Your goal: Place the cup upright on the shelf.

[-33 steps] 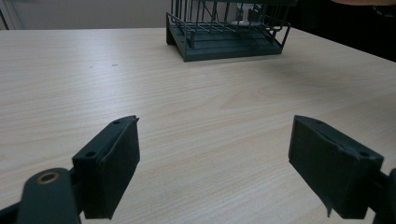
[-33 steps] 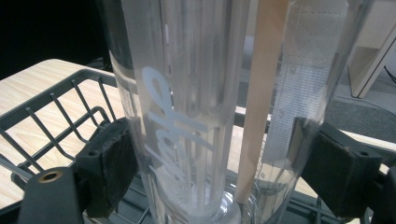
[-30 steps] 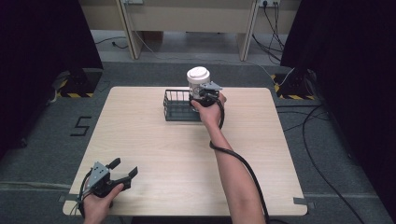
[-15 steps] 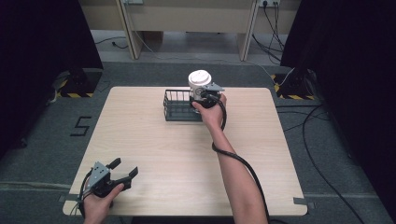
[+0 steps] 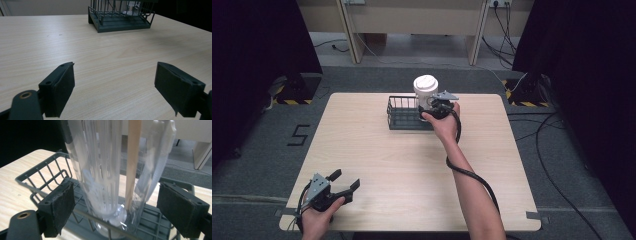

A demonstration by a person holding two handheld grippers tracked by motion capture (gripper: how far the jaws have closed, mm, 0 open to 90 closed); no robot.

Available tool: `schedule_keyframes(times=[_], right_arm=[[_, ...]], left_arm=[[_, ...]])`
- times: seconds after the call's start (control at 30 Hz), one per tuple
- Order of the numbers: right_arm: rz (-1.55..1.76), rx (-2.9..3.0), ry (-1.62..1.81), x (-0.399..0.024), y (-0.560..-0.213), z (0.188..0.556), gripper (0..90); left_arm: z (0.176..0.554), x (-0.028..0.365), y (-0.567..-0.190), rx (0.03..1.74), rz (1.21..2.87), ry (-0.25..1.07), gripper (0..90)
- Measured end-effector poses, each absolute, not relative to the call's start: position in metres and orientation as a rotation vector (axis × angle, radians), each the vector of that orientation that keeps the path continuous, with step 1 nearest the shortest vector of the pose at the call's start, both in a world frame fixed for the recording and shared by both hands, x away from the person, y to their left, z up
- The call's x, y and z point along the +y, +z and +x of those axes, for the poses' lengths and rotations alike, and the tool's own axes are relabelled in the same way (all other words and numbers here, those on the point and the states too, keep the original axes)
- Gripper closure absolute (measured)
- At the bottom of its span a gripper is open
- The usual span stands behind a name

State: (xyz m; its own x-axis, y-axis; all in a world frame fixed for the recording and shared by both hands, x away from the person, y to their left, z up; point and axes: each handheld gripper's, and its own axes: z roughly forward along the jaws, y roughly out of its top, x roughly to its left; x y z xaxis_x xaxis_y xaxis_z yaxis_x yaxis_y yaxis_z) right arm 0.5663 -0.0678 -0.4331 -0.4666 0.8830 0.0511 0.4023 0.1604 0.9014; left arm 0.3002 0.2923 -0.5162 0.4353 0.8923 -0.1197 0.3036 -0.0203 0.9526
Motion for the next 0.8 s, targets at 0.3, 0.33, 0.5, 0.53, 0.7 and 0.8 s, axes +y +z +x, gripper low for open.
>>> schedule_keyframes(times=[0.3,0.33,0.5,0.53,0.7,0.8], right_arm=[[1.176,1.983,1.269,-0.091,-0.433,0.536,16.3],[1.168,1.991,1.265,-0.094,-0.434,0.532,16.3],[1.18,1.994,1.271,-0.111,-0.438,0.513,16.4],[1.182,1.994,1.271,-0.114,-0.439,0.51,16.4],[1.195,1.989,1.272,-0.128,-0.445,0.489,16.5],[1.197,1.989,1.272,-0.132,-0.446,0.48,16.5]], left_arm=[[0.3,0.292,-0.516,1.08,1.575,0.662,15.9],[0.3,0.292,-0.516,1.08,1.577,0.663,15.9],[0.3,0.291,-0.516,1.079,1.579,0.664,15.9],[0.3,0.291,-0.516,1.079,1.58,0.665,15.9],[0.3,0.292,-0.517,1.091,1.578,0.666,15.8],[0.3,0.292,-0.517,1.091,1.577,0.668,15.8]])
